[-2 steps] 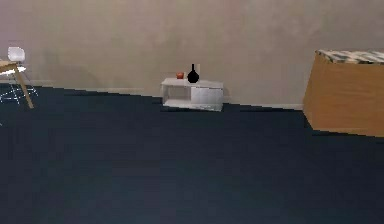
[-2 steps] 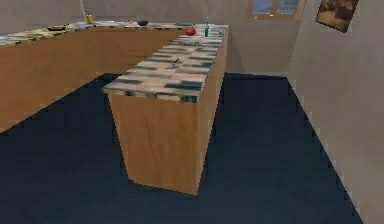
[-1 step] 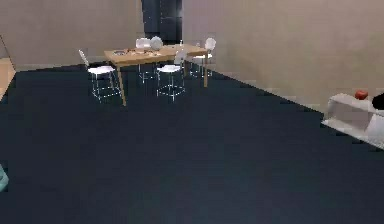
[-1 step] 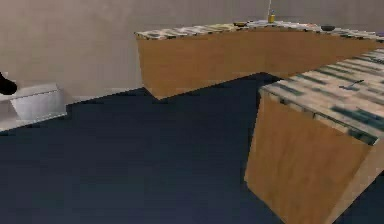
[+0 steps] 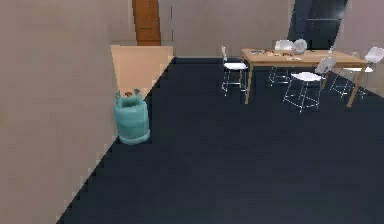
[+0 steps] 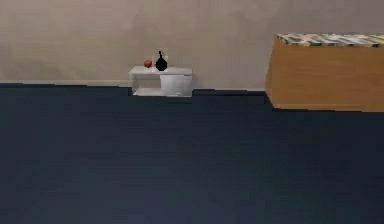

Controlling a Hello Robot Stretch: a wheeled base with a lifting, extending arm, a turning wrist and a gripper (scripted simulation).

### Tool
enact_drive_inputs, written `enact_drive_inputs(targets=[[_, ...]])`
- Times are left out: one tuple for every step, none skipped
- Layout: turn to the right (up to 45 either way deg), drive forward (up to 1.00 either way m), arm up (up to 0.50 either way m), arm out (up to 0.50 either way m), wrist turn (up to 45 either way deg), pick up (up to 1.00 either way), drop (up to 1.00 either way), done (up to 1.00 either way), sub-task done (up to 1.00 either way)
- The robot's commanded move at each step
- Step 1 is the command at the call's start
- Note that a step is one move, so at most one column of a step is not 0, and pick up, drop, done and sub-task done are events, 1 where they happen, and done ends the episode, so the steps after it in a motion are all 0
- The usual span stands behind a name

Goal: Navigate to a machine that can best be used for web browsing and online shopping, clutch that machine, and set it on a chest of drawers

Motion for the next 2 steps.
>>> enact_drive_inputs(targets=[[0.0, 1.00, 0.00, 0.00, 0.0, 0.00, 0.00, 0.00, 0.00], [-3.0, 0.00, 0.00, 0.00, 0.0, 0.00, 0.00, 0.00, 0.00]])
